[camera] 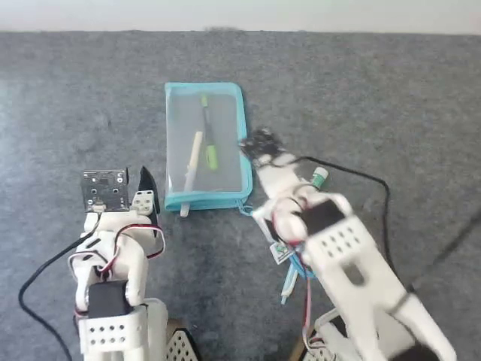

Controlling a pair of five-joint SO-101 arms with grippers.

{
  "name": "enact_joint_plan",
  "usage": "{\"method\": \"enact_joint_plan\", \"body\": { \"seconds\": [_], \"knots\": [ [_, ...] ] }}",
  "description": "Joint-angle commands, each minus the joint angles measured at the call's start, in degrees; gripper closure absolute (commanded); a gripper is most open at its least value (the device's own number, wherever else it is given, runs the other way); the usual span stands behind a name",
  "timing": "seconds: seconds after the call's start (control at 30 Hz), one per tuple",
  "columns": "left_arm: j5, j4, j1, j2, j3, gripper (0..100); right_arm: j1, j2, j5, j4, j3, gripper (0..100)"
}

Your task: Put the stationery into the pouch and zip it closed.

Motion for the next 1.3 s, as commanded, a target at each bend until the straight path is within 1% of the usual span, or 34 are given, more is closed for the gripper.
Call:
{"method": "enact_joint_plan", "body": {
  "seconds": [0.0, 0.17, 0.3, 0.37, 0.7, 0.77, 0.93, 1.07, 1.17, 1.27],
  "knots": [
    [0.4, 0.3, -0.4, -1.2, 0.2, 90, -1.3, 10.9, 0.9, 0.3, -10.1, 74.7],
    [0.4, 0.1, -0.4, -1.3, 0.5, 90, -2.4, 20.8, 2.2, -1.1, -12.2, 74.6],
    [0.1, -3.2, -0.3, -1.3, 2.7, 90, -3.4, 23.6, 2.6, -3.1, -12.3, 74.6],
    [-1.3, -4.2, -0.3, -1.3, 3.5, 90, -3.3, 25.0, 2.7, -3.6, -12.2, 74.6],
    [-1.5, -4.1, -0.3, -1.3, 3.6, 90, -3.1, 33.0, 2.8, -4.6, -12.5, 75.2],
    [-1.5, -4.1, -0.3, -1.3, 3.6, 90, -3.0, 33.7, 2.8, -5.4, -12.5, 78.3],
    [-1.5, -4.1, -0.3, -1.1, 3.6, 90, -3.0, 33.8, 2.5, -7.3, -12.4, 92.4],
    [-1.5, -4.1, -0.2, -1.1, 3.6, 90, -2.9, 33.4, 2.9, -6.6, -12.4, 98.7],
    [-1.5, -4.1, -0.2, -1.1, 3.6, 90, -1.6, 33.2, 2.9, -4.6, -13.1, 99.1],
    [-1.5, -4.1, -0.2, -1.1, 3.6, 90, 1.4, 30.8, 2.5, -0.3, -15.6, 99.1]
  ]
}}
